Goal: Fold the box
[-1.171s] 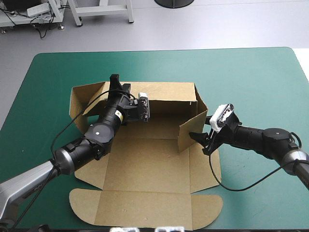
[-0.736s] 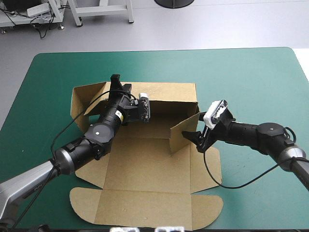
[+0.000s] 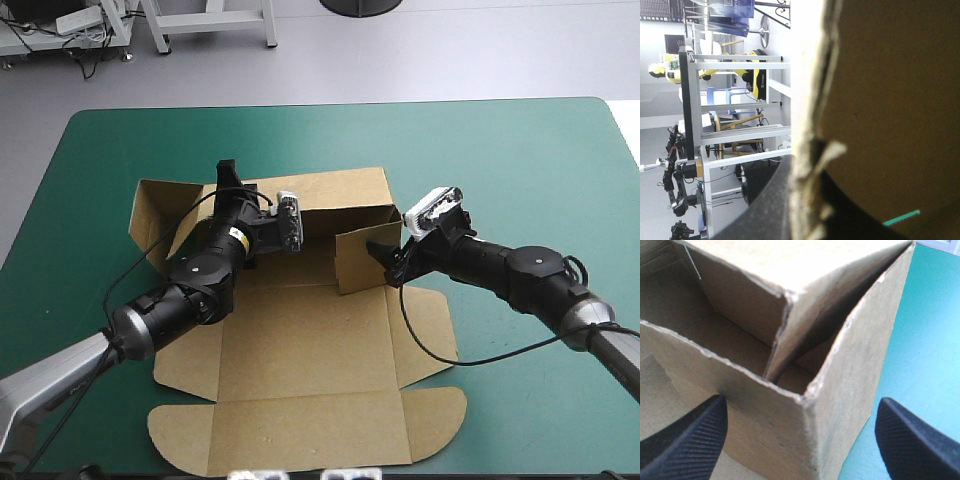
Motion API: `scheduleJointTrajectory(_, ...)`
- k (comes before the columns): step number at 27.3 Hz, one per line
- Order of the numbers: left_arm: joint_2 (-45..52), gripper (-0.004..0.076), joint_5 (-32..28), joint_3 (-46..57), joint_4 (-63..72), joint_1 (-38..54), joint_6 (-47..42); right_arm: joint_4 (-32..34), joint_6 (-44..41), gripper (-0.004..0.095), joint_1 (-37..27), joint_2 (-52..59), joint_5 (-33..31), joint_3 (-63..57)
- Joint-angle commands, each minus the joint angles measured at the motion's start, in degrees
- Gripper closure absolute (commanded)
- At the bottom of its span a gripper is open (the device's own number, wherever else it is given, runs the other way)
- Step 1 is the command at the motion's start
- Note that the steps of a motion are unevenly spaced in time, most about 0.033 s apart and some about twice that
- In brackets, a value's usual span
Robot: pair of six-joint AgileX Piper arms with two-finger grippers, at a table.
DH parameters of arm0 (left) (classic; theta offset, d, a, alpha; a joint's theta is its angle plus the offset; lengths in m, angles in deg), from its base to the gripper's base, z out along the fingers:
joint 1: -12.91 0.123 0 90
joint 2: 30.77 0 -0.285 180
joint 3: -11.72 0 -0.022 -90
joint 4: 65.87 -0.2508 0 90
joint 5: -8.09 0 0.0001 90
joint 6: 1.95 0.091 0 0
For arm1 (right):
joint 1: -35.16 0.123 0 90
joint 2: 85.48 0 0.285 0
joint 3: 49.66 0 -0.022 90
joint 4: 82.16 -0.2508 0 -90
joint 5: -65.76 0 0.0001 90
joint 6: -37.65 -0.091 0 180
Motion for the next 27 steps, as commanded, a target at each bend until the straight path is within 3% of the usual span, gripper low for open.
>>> scheduleJointTrajectory(1, 2.1, 0.0708, -0.22, -1.63, 1.29, -0.33, -0.48, -3.05, -0.23, 0.0161, 0.06, 1.68, 0.15, 1.95)
scheduleJointTrajectory(10, 2.1, 0.0708, -0.45, -1.63, 7.15, -4.84, 2.53, -7.19, -0.46, 0.021, 0.76, 1.68, 2.86, 1.95)
scheduleJointTrajectory(19, 2.1, 0.0708, 4.57, -1.63, 10.38, -6.04, 2.53, -6.49, -0.98, 0.0542, 4.39, 0.0, 4.29, 1.95)
scheduleJointTrajectory(24, 2.1, 0.0708, 4.53, -1.63, 10.5, -6.04, 2.72, -6.49, -0.85, 0.0924, 4.65, -0.13, 1.9, 1.95)
scheduleJointTrajectory(27, 2.1, 0.071, 4.01, -1.63, 10.5, -6.04, 2.67, -6.49, -1.12, 0.0924, 4.65, -0.13, 0.48, 1.95)
